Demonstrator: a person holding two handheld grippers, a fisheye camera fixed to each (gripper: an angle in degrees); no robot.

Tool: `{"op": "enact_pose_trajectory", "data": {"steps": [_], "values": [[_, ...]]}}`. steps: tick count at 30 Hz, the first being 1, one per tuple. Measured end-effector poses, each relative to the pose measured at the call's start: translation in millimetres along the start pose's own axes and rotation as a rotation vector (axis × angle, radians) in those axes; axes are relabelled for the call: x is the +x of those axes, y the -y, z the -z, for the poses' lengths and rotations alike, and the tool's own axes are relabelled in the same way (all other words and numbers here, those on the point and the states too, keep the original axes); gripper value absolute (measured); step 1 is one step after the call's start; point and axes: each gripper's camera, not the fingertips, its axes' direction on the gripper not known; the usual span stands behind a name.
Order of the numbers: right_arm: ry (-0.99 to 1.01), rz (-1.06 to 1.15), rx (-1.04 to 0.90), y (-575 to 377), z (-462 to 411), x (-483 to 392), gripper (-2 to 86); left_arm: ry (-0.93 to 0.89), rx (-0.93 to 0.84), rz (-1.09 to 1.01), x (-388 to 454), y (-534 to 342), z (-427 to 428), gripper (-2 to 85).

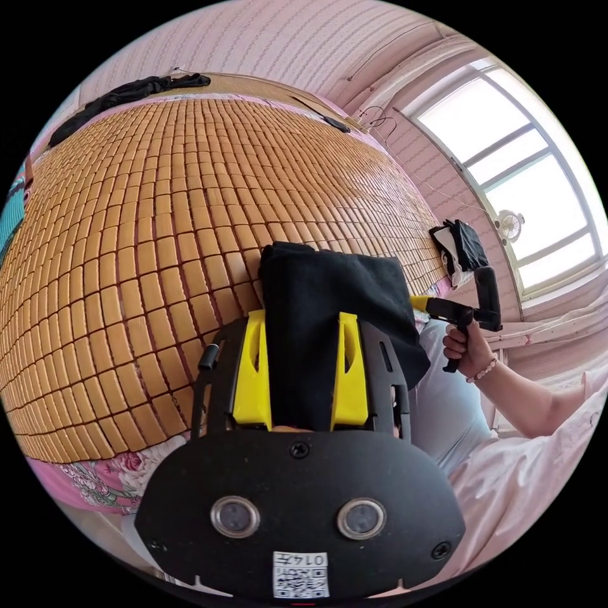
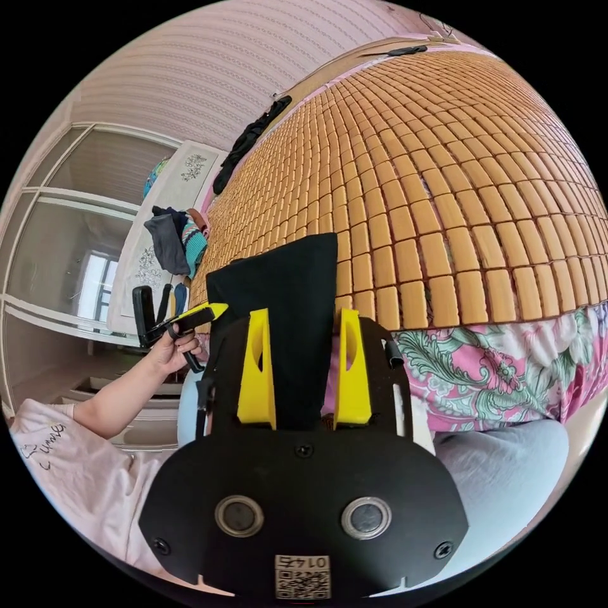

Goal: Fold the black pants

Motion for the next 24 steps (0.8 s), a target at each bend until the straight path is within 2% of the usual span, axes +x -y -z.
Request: {"op": "enact_pose_trajectory", "data": {"steps": [3,8,9,14,17,21,24], "values": [[0.001,-0.006,-0.038,0.5,-8.9,-9.7,11.1,-0.022,0.02,0.0,-3.9,-1.2,1.0,14.2],[0.009,0.188,-0.084,-5.0,8.0,-54.2,5.0,0.065,0.066,-0.072,16.0,-13.6,14.0,8.7],[0.009,0.214,-0.083,-6.8,13.1,-61.8,4.8,0.008,0.07,-0.071,18.5,-15.9,16.4,5.9],[-0.149,0.485,-0.032,-27.2,83.4,-127.7,3.9,-0.13,0.094,-0.094,64.0,-13.6,-2.7,4.9],[-0.254,0.522,0.005,-33.1,150.8,-127.6,3.8,-0.252,0.11,-0.169,127.6,11.1,-24.4,4.9],[-0.458,0.51,0.087,-35.0,266.7,-107.4,4.3,-0.456,0.21,-0.369,260.8,68.8,-45.7,5.1],[-0.693,0.424,0.226,-24.4,362.0,-74.6,5.8,-0.454,0.281,-0.513,374.8,118.1,-67.0,6.9]]}}
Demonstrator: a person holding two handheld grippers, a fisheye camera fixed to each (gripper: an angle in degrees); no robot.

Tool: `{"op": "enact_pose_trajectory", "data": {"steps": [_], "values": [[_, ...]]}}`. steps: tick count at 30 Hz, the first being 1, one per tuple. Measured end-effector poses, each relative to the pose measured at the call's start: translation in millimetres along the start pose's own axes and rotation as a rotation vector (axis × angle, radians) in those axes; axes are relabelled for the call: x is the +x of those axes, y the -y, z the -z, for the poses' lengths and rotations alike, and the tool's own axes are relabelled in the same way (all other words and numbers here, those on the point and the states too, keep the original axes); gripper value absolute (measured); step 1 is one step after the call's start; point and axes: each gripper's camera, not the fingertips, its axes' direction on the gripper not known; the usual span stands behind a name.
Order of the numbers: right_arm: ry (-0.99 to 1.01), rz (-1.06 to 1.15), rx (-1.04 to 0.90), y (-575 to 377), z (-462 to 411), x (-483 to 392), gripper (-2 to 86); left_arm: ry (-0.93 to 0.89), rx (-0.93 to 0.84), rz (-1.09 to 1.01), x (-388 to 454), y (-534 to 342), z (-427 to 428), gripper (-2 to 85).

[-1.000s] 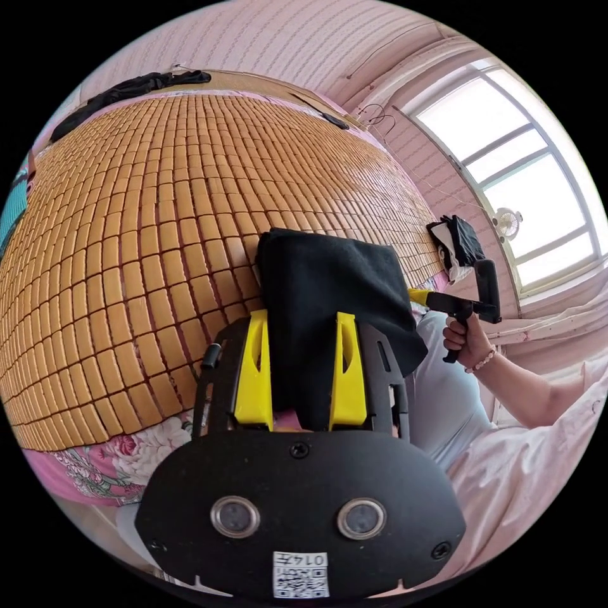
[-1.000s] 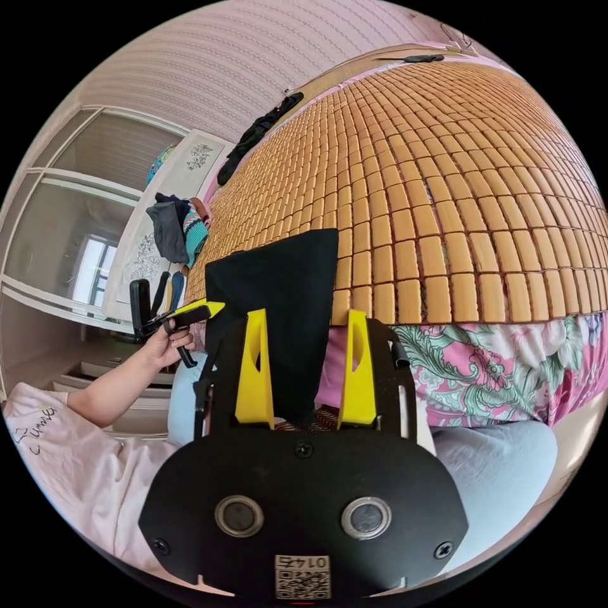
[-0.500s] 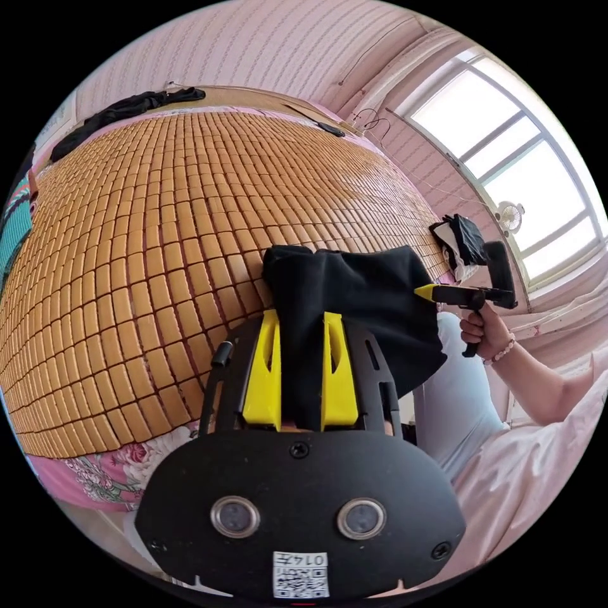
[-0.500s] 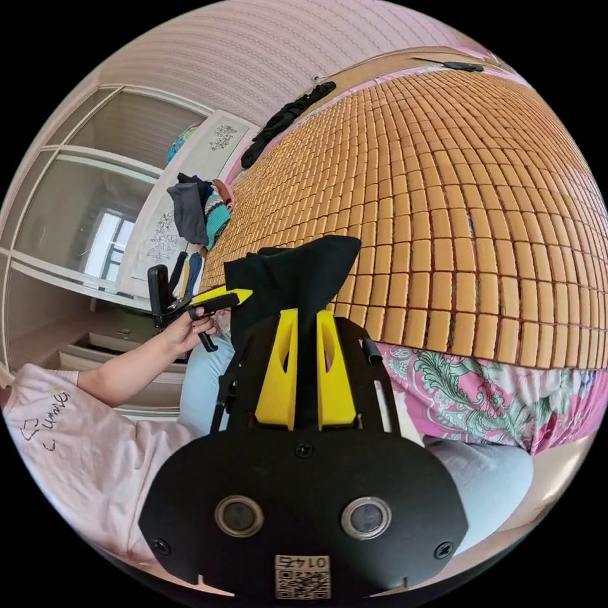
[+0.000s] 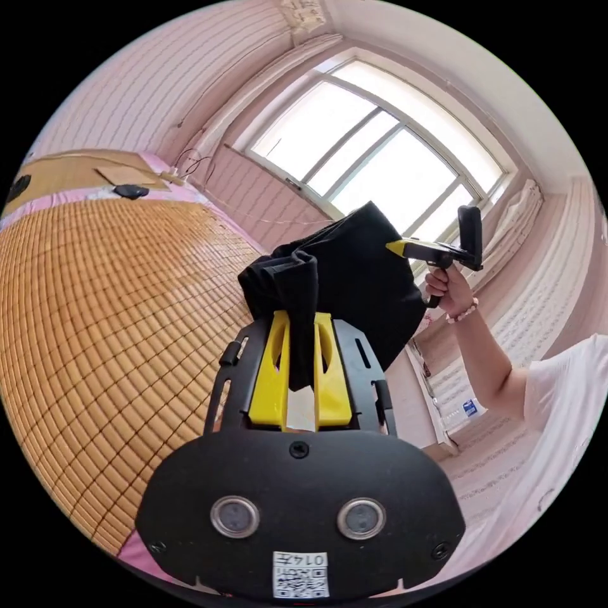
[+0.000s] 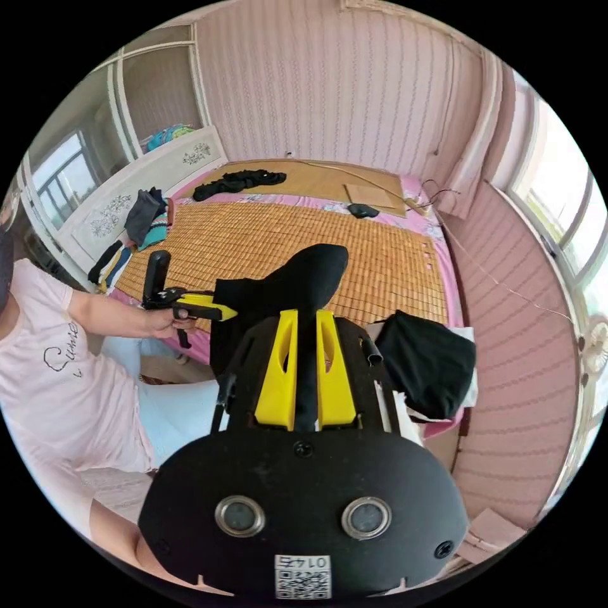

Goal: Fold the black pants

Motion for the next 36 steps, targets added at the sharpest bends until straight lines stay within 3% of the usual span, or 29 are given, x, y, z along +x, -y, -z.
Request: {"op": "enact_pose_trajectory", "data": {"steps": [2,4,7,8,12,17,19,23,29,36], "values": [[-0.174,-0.276,-0.05,-6.6,-4.2,81.2,9.0,0.033,-0.062,-0.004,11.6,30.7,-54.3,7.8],[-0.223,-0.483,-0.09,-25.3,-32.6,128.9,11.4,0.09,-0.232,0.076,4.1,41.8,-106.7,7.6],[-0.08,-0.717,-0.205,-70.6,-120.9,166.2,13.9,0.056,-0.25,0.085,-2.6,17.5,-106.0,7.1],[0.023,-0.77,-0.283,-88.0,-161.2,168.9,14.5,0.059,-0.25,0.066,-2.7,10.1,-100.8,6.9],[-0.095,-0.766,-0.122,-106.5,-182.7,138.2,13.5,0.153,-0.313,-0.024,-12.1,-47.7,-45.7,6.5],[-0.267,-0.606,-0.149,-96.3,-192.9,80.2,11.9,0.24,-0.287,0.077,-18.8,-114.0,52.1,6.4],[-0.244,-0.552,-0.097,-94.7,-189.8,50.0,10.8,0.34,-0.235,0.055,-3.1,-145.2,110.3,6.4],[0.046,-0.317,0.019,-92.8,-213.3,-66.5,10.1,0.513,-0.128,0.083,19.6,-193.4,201.5,6.4],[0.361,0.256,-0.25,-49.4,-302.8,-291.8,11.9,0.807,0.094,0.344,38.6,-298.8,365.5,6.5],[0.612,0.722,-0.279,24.6,-339.1,-524.7,15.1,1.205,0.342,0.651,86.4,-457.6,553.2,6.5]]}}
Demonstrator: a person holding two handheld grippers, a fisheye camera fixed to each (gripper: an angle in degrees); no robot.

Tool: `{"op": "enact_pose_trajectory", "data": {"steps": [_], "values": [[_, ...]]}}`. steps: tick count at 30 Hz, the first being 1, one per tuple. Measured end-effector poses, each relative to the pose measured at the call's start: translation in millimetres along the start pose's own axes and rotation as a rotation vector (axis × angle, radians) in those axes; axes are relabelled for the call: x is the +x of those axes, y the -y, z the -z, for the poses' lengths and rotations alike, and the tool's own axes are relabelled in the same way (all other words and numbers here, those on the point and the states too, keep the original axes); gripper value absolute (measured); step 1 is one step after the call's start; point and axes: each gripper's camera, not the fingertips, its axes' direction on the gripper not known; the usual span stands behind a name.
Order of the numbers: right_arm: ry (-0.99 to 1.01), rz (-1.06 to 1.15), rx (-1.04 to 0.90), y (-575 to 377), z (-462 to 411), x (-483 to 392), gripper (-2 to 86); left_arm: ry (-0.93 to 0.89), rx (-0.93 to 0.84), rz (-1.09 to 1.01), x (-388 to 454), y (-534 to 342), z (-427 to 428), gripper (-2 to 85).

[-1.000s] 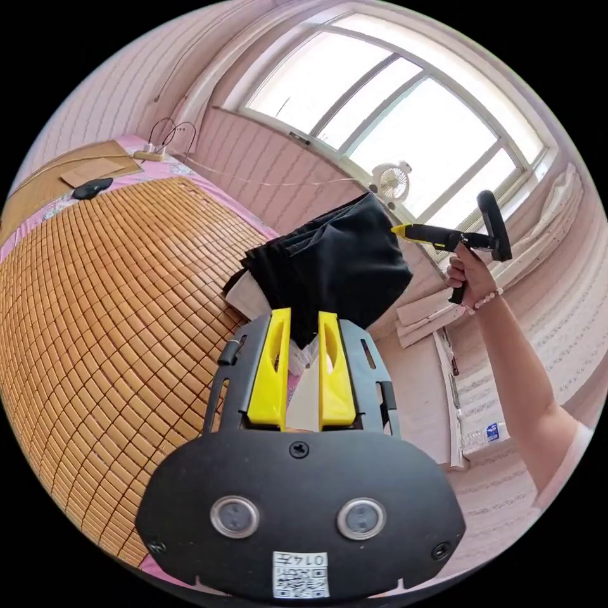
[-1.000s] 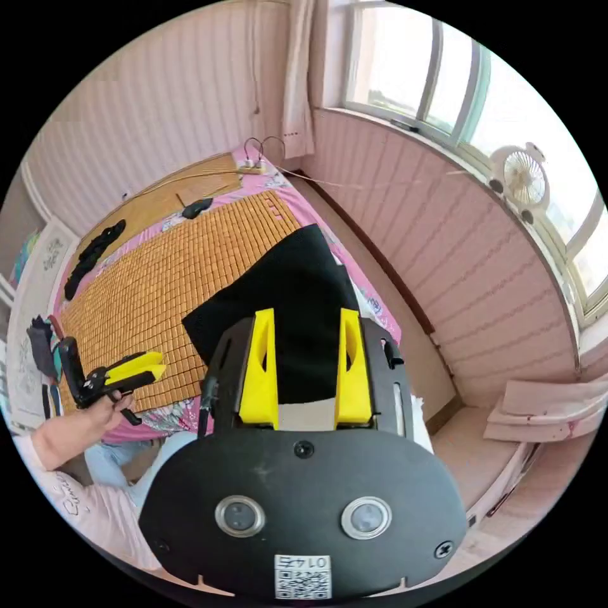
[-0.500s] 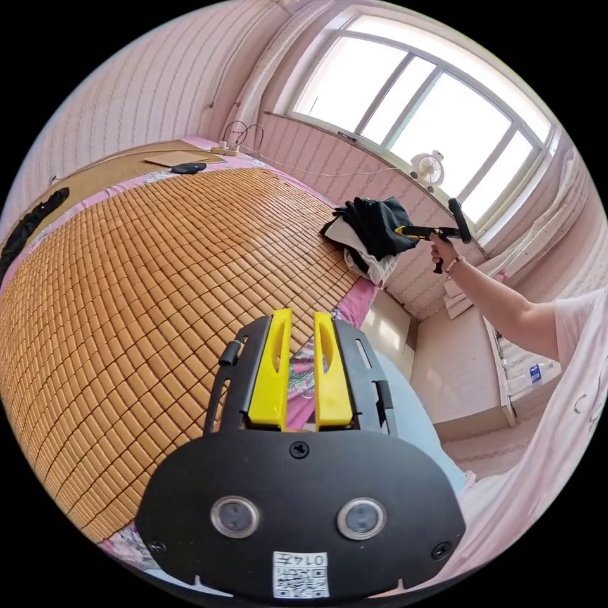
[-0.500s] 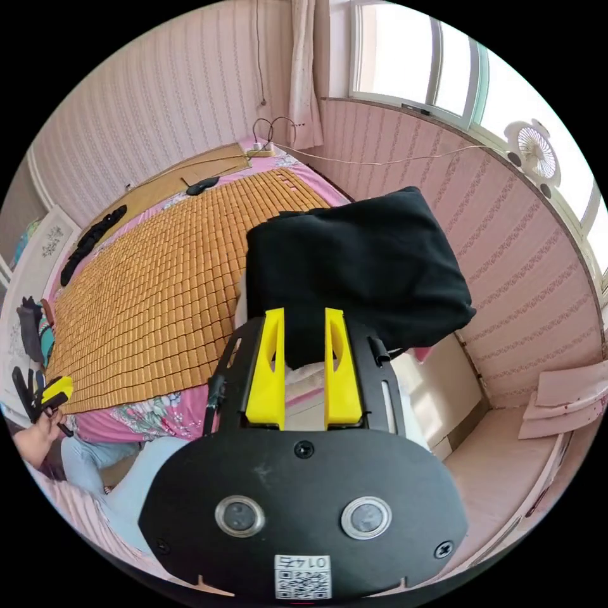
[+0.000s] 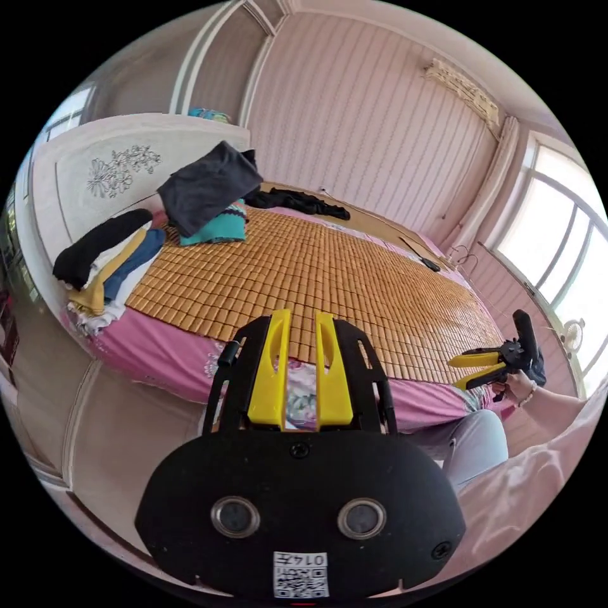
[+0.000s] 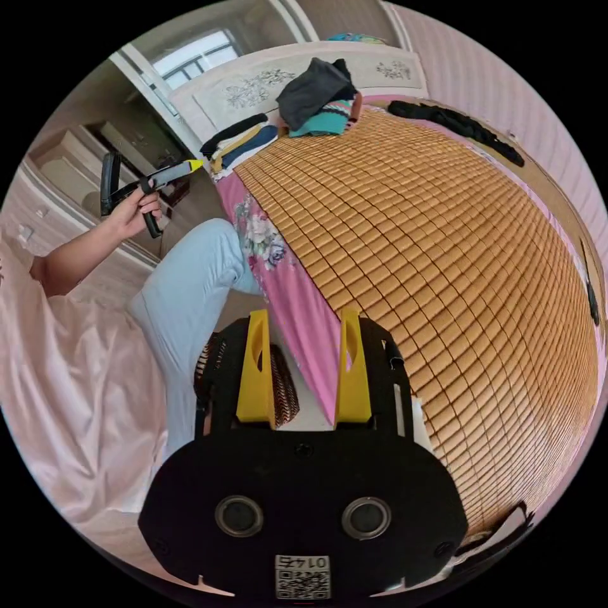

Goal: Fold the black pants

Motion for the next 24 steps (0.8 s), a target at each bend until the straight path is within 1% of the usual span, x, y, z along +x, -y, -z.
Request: {"op": "enact_pose_trajectory", "data": {"steps": [1,2,3,5,6,8,10,13,16,18,20,24], "values": [[0.01,0.082,-0.012,36.6,-12.8,-16.1,14.8,0.061,0.014,0.06,-35.0,-8.0,12.9,6.6],[0.04,0.158,-0.024,72.5,-24.4,-31.9,14.5,0.089,0.021,0.089,-51.8,-11.9,18.8,6.5],[0.069,0.19,-0.034,90.1,-29.9,-39.4,14.5,0.146,0.025,0.144,-83.8,-18.8,28.6,6.5],[0.267,0.289,-0.1,158.1,-52.7,-65.7,14.1,0.228,0.02,0.213,-127.1,-25.9,38.5,6.4],[0.307,0.302,-0.121,174.3,-58.8,-71.3,14.1,0.266,0.022,0.24,-151.8,-27.9,41.8,6.4],[0.394,0.341,-0.152,234.6,-81.1,-91.8,13.8,0.284,0.042,0.273,-183.3,-26.3,43.3,6.5],[0.39,0.369,-0.163,277.8,-99.1,-106.6,13.7,0.299,0.119,0.301,-216.8,-18.0,41.9,8.2],[0.324,0.381,-0.16,347.4,-132.5,-128.5,14.0,0.304,0.181,0.311,-251.2,0.1,30.6,10.4],[0.288,0.358,-0.105,410.4,-163.7,-143.4,14.3,0.347,0.158,0.316,-282.4,20.8,6.9,12.3],[0.259,0.343,-0.1,445.6,-183.7,-151.4,14.2,0.319,0.123,0.319,-299.6,32.4,-8.6,13.2],[0.244,0.299,-0.069,486.6,-207.2,-157.6,13.6,0.308,0.102,0.319,-313.0,41.4,-19.2,12.6],[0.267,0.225,-0.036,537.0,-248.3,-160.6,13.1,0.255,0.126,0.294,-334.9,47.4,-21.6,6.9]]}}
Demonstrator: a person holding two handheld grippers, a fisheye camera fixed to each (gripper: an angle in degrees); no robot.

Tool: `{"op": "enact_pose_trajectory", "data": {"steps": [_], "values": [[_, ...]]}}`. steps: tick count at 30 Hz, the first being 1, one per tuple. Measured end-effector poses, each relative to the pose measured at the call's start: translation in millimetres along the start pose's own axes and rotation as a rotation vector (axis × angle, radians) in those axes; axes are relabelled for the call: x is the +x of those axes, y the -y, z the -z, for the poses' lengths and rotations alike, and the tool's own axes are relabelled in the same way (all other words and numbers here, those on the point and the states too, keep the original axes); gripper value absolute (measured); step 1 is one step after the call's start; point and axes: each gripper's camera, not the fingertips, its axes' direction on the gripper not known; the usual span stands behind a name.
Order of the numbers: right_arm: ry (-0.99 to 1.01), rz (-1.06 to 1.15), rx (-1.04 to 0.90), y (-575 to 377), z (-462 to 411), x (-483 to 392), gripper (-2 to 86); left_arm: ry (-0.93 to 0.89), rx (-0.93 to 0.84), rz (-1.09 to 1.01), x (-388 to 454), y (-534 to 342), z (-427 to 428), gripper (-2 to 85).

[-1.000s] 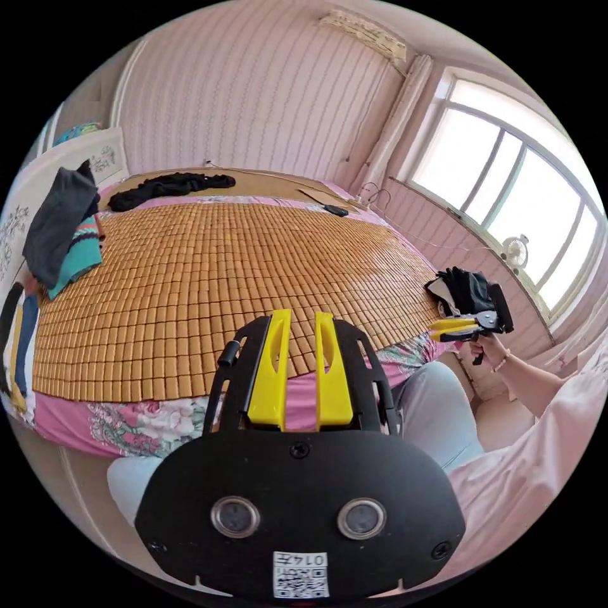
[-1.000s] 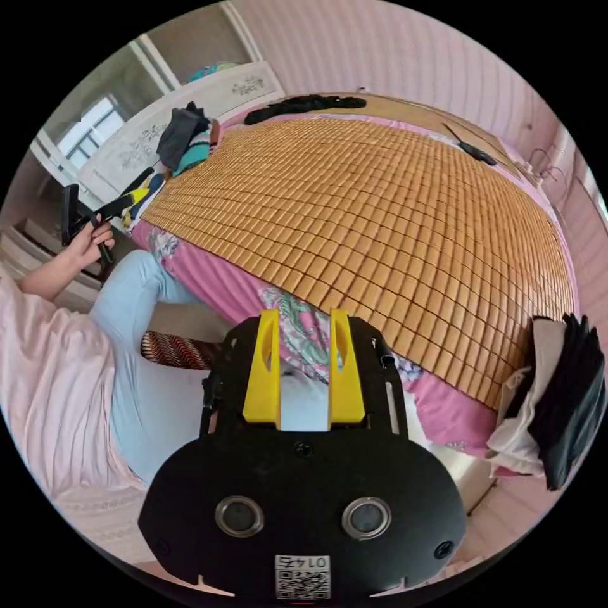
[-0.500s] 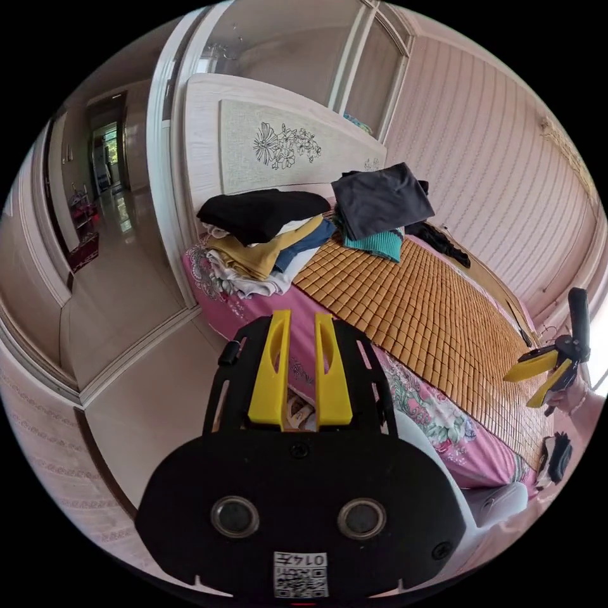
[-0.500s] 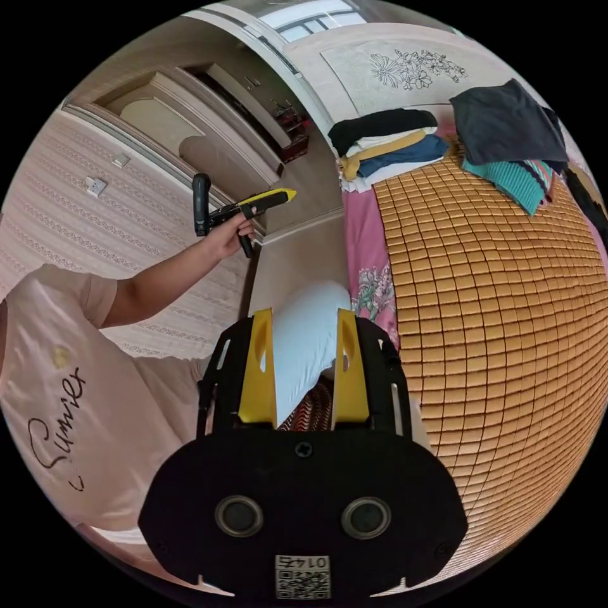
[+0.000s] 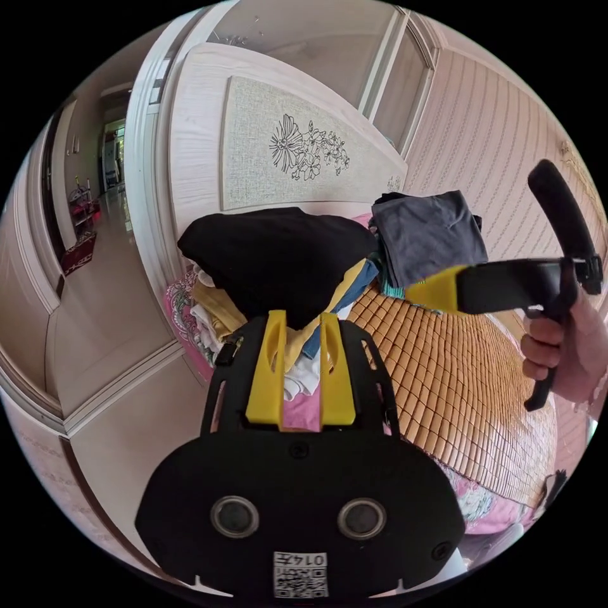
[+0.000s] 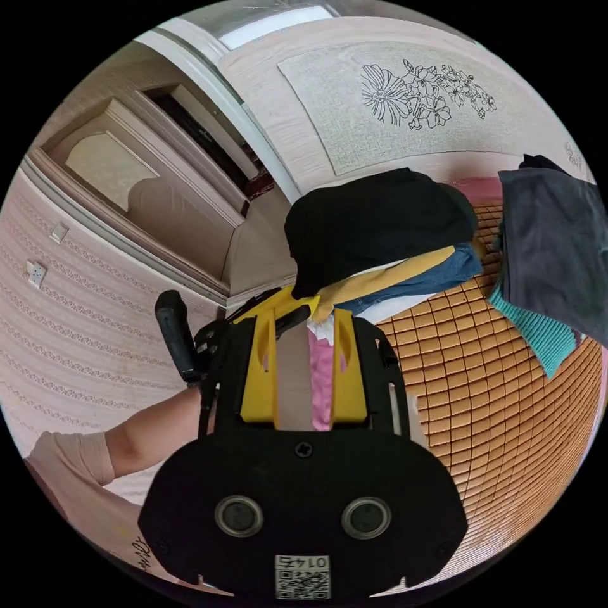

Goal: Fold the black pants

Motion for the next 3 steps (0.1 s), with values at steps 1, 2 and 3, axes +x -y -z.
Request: {"op": "enact_pose_trajectory", "data": {"steps": [1,2,3], "values": [[-0.008,-0.037,0.002,13.5,-14.3,7.2,13.0,-0.029,0.006,0.011,-5.8,0.8,-0.8,6.0],[0.001,-0.082,-0.003,24.4,-27.0,15.7,12.1,-0.038,0.005,0.015,-8.1,1.2,-1.5,5.7],[0.007,-0.089,-0.014,28.9,-32.9,19.1,11.7,-0.048,0.005,0.012,-11.0,1.5,-2.9,5.2]]}}
